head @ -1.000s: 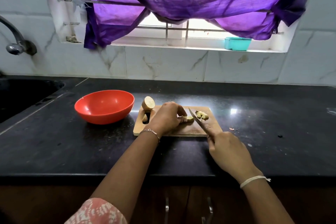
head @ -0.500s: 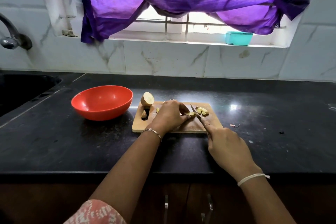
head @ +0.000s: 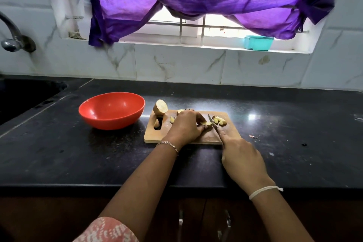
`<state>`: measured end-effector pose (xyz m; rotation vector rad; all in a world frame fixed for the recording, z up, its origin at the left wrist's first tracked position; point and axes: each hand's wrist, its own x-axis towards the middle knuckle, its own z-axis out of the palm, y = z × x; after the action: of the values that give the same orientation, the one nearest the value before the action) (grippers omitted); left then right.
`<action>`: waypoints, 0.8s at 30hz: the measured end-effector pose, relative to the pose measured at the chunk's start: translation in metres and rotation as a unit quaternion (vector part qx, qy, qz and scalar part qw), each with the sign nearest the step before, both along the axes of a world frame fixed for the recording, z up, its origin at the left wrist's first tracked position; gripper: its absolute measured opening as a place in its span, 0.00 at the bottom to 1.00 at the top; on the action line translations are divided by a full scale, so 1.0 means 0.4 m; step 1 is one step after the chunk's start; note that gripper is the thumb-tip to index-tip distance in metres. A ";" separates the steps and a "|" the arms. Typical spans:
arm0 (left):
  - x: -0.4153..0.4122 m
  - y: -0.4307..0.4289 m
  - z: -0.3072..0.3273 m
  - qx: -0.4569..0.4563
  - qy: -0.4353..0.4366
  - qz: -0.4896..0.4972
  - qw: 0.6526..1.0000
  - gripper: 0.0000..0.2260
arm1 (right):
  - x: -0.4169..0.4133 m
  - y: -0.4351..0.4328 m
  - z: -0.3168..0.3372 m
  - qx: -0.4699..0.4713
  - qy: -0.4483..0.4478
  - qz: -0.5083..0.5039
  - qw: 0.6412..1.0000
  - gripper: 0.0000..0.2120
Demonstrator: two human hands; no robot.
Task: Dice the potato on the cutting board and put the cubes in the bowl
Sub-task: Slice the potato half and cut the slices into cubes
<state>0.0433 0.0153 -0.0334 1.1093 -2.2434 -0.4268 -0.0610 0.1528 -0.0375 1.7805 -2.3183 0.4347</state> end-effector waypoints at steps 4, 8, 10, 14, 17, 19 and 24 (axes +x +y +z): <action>-0.003 0.001 -0.001 -0.001 0.005 0.009 1.000 0.12 | -0.006 0.006 -0.009 -0.030 -0.021 0.006 0.999 0.28; -0.003 -0.002 0.001 0.000 0.010 0.009 1.000 0.11 | -0.003 0.002 -0.011 -0.024 0.010 0.009 1.000 0.29; -0.004 -0.003 0.002 0.001 0.010 0.006 1.000 0.11 | -0.005 -0.001 -0.006 -0.016 0.012 0.011 1.000 0.29; -0.003 -0.007 0.002 0.000 0.006 0.000 1.000 0.10 | -0.004 -0.003 0.004 -0.004 0.021 0.013 1.000 0.28; -0.004 -0.006 0.004 0.003 0.004 -0.002 1.000 0.09 | -0.003 -0.011 0.013 0.015 0.033 0.008 0.999 0.27; -0.003 -0.005 0.004 0.003 0.008 -0.003 1.000 0.09 | 0.005 -0.016 0.013 0.024 0.047 0.005 0.999 0.27; -0.004 0.003 -0.006 -0.002 0.027 0.020 0.999 0.11 | 0.011 -0.004 -0.003 0.009 0.033 -0.001 0.999 0.30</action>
<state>0.0416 0.0164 -0.0359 1.1269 -2.1707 -0.4306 -0.0565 0.1512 -0.0386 1.7735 -2.2866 0.3500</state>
